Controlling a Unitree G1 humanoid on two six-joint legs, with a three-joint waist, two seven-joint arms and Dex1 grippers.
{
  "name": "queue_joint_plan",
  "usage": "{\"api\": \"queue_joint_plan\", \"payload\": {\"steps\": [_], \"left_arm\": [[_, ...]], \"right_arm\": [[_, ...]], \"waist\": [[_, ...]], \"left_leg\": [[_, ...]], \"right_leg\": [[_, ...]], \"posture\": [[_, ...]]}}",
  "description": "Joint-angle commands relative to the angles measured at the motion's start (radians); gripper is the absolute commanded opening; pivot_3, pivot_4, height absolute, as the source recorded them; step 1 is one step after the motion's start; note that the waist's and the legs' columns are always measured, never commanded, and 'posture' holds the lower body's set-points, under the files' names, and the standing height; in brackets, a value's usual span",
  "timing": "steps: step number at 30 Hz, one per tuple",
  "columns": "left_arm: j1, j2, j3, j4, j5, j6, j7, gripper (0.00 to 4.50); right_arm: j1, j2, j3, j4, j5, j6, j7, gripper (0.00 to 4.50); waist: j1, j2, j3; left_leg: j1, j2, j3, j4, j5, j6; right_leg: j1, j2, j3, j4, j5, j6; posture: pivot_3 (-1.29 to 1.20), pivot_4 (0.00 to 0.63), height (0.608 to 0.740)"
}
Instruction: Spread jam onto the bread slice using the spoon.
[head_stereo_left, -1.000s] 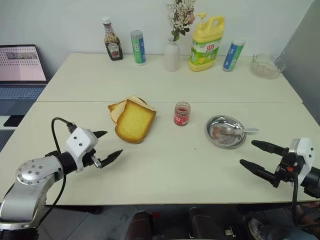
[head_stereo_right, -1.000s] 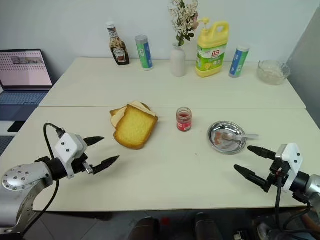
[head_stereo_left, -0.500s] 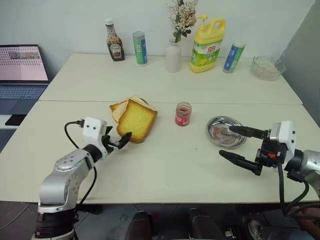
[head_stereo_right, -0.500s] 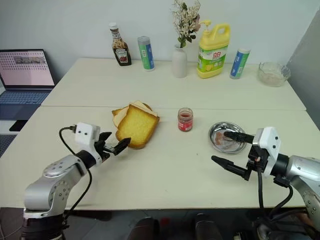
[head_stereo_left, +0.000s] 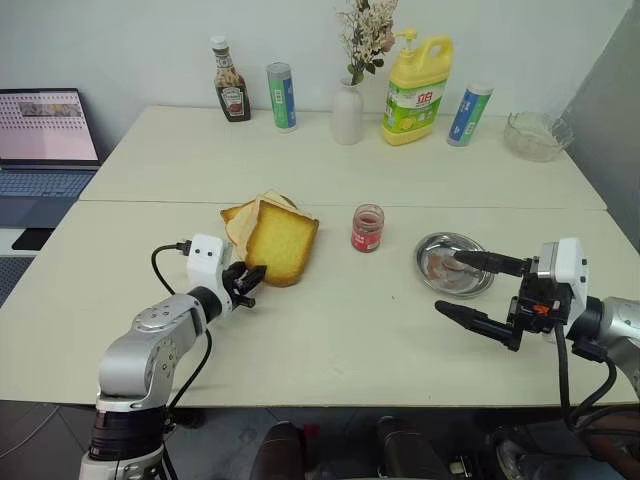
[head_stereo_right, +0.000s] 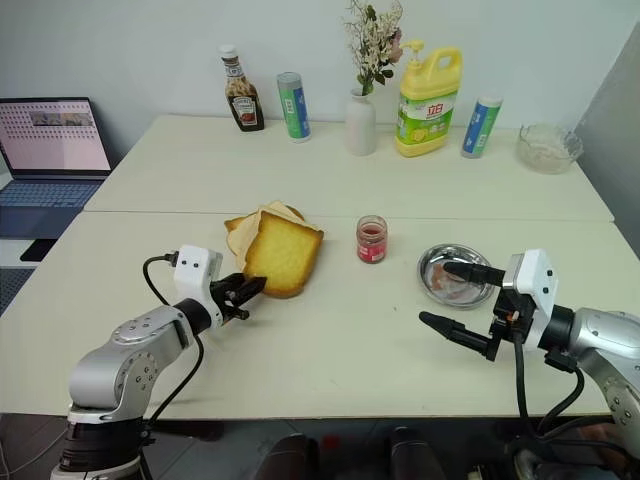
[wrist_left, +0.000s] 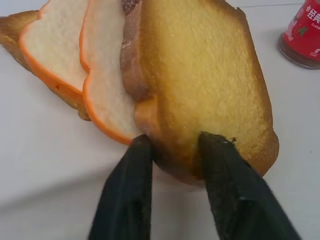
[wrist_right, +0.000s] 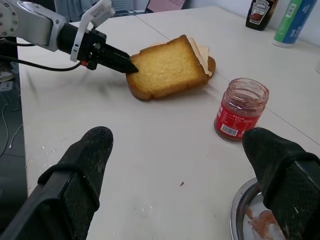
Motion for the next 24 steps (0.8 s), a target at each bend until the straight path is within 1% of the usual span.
{"api": "queue_joint_plan", "payload": {"steps": [1, 2, 4, 6, 11, 14, 17, 19, 22, 24], "left_arm": [[-0.021, 0.002, 0.017, -0.027, -0.017, 0.011, -0.001, 0.29], [-0.021, 0.006, 0.021, -0.032, -0.024, 0.014, -0.008, 0.03], [-0.011, 0.026, 0.039, -0.049, -0.056, 0.015, -0.050, 0.03], [0.019, 0.074, 0.069, -0.083, -0.122, 0.029, -0.137, 0.03], [0.108, 0.186, 0.138, -0.170, -0.306, 0.084, -0.331, 0.03], [0.145, 0.223, 0.181, -0.209, -0.436, 0.143, -0.393, 0.03], [0.203, 0.279, 0.158, -0.265, -0.539, 0.198, -0.480, 0.03], [0.215, 0.288, 0.131, -0.277, -0.557, 0.202, -0.484, 0.03], [0.213, 0.276, 0.002, -0.276, -0.469, 0.167, -0.452, 0.03], [0.195, 0.234, -0.052, -0.236, -0.411, 0.130, -0.404, 0.03]], "right_arm": [[-0.015, -0.011, -0.008, -0.019, 0.010, -0.001, 0.001, 4.50], [-0.014, -0.011, -0.008, -0.019, 0.010, -0.001, 0.002, 4.50], [-0.009, -0.014, -0.014, -0.019, 0.017, 0.001, 0.008, 4.50], [0.007, -0.027, -0.033, -0.021, 0.041, 0.015, 0.028, 4.50], [0.041, -0.052, -0.070, -0.019, 0.062, 0.020, 0.061, 4.50], [0.051, -0.060, -0.081, -0.020, 0.068, 0.024, 0.070, 4.50], [0.083, -0.077, -0.091, -0.028, 0.069, 0.030, 0.096, 4.50], [0.098, -0.085, -0.094, -0.031, 0.074, 0.035, 0.105, 4.50], [0.107, -0.087, -0.082, -0.041, 0.068, 0.035, 0.108, 4.50], [0.109, -0.082, -0.072, -0.051, 0.064, 0.035, 0.101, 4.50]], "waist": [[0.000, 0.000, 0.000], [0.000, 0.000, 0.000], [0.000, 0.000, 0.000], [0.000, 0.000, 0.000], [-0.002, 0.000, 0.000], [-0.002, 0.000, 0.000], [-0.002, 0.000, 0.000], [-0.001, 0.000, 0.000], [0.000, 0.000, 0.000], [0.000, 0.000, 0.000]], "left_leg": [[0.000, 0.000, 0.000, 0.000, 0.000, 0.000], [0.000, 0.000, 0.000, 0.000, 0.000, 0.000], [0.000, 0.000, 0.000, 0.000, 0.000, 0.000], [0.000, 0.000, 0.000, 0.000, 0.000, 0.000], [0.000, 0.001, 0.000, -0.001, 0.000, 0.000], [0.000, 0.001, 0.000, -0.001, 0.000, 0.000], [0.000, 0.001, 0.001, 0.000, 0.000, 0.000], [0.000, 0.001, 0.001, -0.001, 0.000, 0.000], [0.001, 0.000, 0.001, 0.000, 0.000, 0.000], [0.001, 0.000, 0.001, 0.000, 0.000, 0.000]], "right_leg": [[0.000, 0.000, 0.000, 0.000, 0.000, 0.000], [0.000, 0.000, 0.000, 0.000, 0.000, 0.000], [0.000, 0.000, 0.000, 0.000, 0.000, 0.000], [0.000, 0.000, 0.000, 0.000, 0.000, 0.000], [-0.001, 0.000, 0.000, 0.000, 0.000, -0.001], [-0.001, 0.000, 0.000, 0.000, -0.001, -0.001], [0.000, 0.000, 0.000, 0.000, -0.001, -0.001], [0.000, -0.001, 0.000, -0.001, -0.001, -0.001], [0.000, -0.001, 0.000, -0.001, -0.001, -0.001], [0.000, -0.001, 0.001, -0.001, -0.001, -0.002]], "posture": [[0.00, 0.150, 0.740], [0.00, 0.150, 0.740], [0.00, 0.150, 0.740], [0.00, 0.150, 0.740], [0.00, 0.150, 0.740], [0.00, 0.150, 0.740], [0.00, 0.150, 0.740], [0.00, 0.150, 0.740], [0.00, 0.150, 0.740], [0.00, 0.150, 0.740]]}}
